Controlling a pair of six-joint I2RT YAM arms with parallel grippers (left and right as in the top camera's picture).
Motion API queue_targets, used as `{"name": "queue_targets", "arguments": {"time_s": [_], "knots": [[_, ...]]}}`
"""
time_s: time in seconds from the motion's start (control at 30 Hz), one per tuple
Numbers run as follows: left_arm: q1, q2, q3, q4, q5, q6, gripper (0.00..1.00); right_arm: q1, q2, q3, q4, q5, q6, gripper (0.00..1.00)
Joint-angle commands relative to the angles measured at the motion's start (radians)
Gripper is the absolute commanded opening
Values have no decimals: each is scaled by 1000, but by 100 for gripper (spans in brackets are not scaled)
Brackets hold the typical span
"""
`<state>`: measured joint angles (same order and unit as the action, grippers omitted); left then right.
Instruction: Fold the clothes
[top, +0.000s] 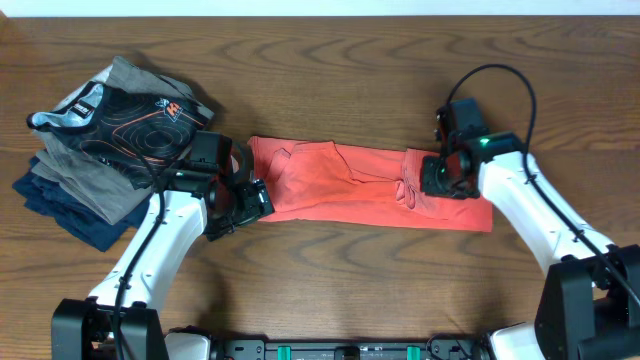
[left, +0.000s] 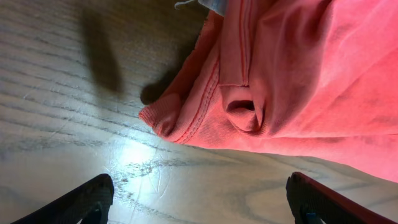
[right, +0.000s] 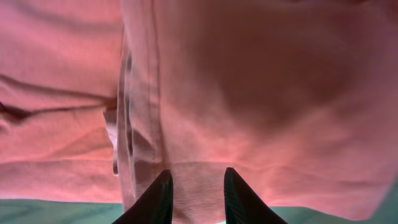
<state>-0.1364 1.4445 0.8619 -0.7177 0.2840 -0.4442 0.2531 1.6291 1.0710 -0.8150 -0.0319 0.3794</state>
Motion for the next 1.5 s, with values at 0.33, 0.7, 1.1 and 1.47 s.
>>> {"name": "queue_targets", "arguments": {"time_s": [0.33,0.7,1.1,1.47], "knots": [[0,17,35,177,-3,246,98,-4,-47,21,21,43,35,46],[0,216,35,427,37,288,98,-97,-178,46,-93,43,31,51],[-1,372,35,492,241,286,75,-122,-178,46,-143,74,32,51],[3,359,43,483,264,287,6,-125,-178,46,-148,102,29,50]]}}
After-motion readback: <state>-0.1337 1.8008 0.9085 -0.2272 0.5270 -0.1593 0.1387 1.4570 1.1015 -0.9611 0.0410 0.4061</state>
